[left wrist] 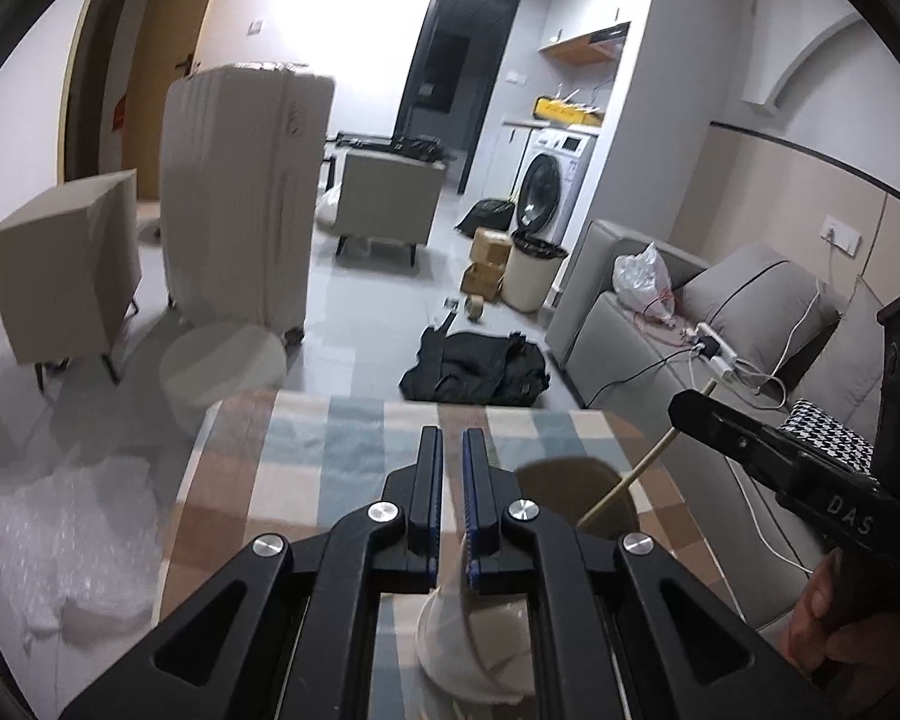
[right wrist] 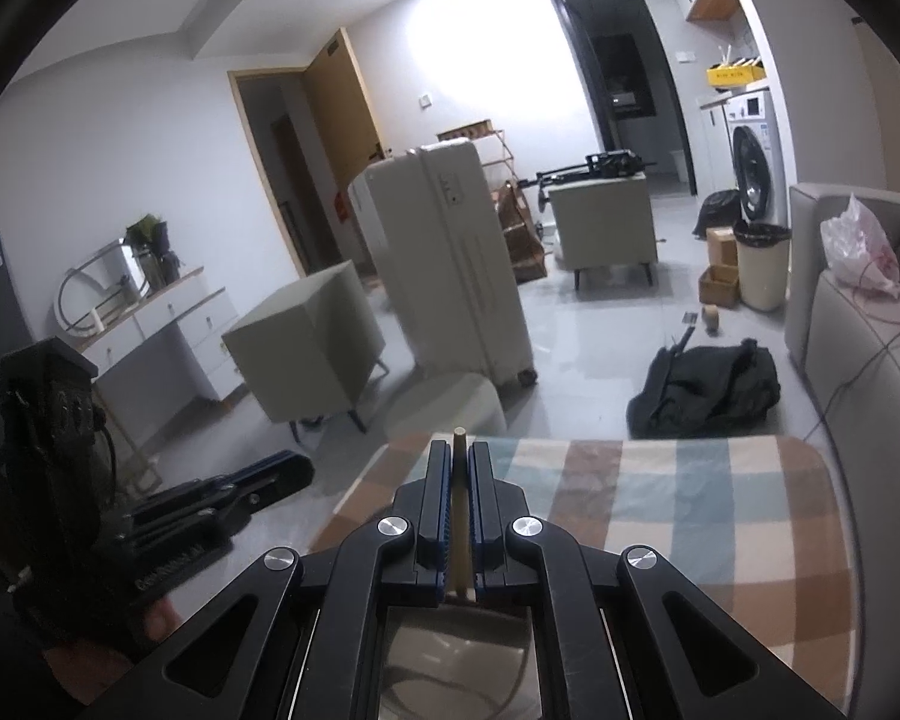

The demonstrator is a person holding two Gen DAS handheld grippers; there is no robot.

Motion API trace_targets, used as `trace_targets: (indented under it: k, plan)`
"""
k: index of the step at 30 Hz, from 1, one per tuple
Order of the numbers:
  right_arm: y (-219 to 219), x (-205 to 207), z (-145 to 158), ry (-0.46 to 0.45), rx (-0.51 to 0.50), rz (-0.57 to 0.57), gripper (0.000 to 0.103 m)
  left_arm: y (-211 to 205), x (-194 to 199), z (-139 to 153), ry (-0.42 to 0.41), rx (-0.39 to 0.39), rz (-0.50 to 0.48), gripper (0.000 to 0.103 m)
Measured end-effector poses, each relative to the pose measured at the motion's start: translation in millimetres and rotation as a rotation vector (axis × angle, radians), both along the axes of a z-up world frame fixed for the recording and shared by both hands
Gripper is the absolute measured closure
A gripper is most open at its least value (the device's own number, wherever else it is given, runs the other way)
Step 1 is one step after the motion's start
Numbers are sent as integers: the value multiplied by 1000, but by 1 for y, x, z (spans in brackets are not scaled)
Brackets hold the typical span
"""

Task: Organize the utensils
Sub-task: 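Open the left tool while the right tool opens, dropping sticks into the holder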

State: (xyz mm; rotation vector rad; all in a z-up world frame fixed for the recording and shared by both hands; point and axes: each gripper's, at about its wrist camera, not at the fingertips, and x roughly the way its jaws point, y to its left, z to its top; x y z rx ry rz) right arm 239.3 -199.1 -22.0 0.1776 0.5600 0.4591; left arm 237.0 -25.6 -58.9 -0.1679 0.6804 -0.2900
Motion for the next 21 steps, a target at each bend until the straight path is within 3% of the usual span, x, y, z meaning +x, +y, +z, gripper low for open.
trace_targets:
  k: [4, 6, 8, 11, 13, 14, 17, 21]
  plan:
    - [3, -1, -7, 43, -21, 8, 95, 1, -10, -1, 40, 18, 3, 70]
    - [1, -5, -11, 68, -28, 6, 93, 5, -18, -1, 54, 16, 11, 65]
    - [-1, -8, -13, 91, -38, -11, 77, 9, -23, 0, 71, 33, 29, 57]
    - [-10, -21, -7, 79, -17, -46, 62, 16, -32, 2, 89, 48, 50, 53]
    - [-15, -30, -2, 65, -7, -61, 58, 19, -35, 1, 111, 64, 62, 42]
    - [-17, -37, 2, 60, 1, -65, 51, 21, -38, 1, 123, 67, 69, 39]
    - [-22, -56, 8, 45, 8, -82, 33, 20, -47, 1, 144, 83, 56, 37]
    - [-22, -77, 10, 55, 3, -99, 19, 20, -61, 1, 154, 118, 73, 29]
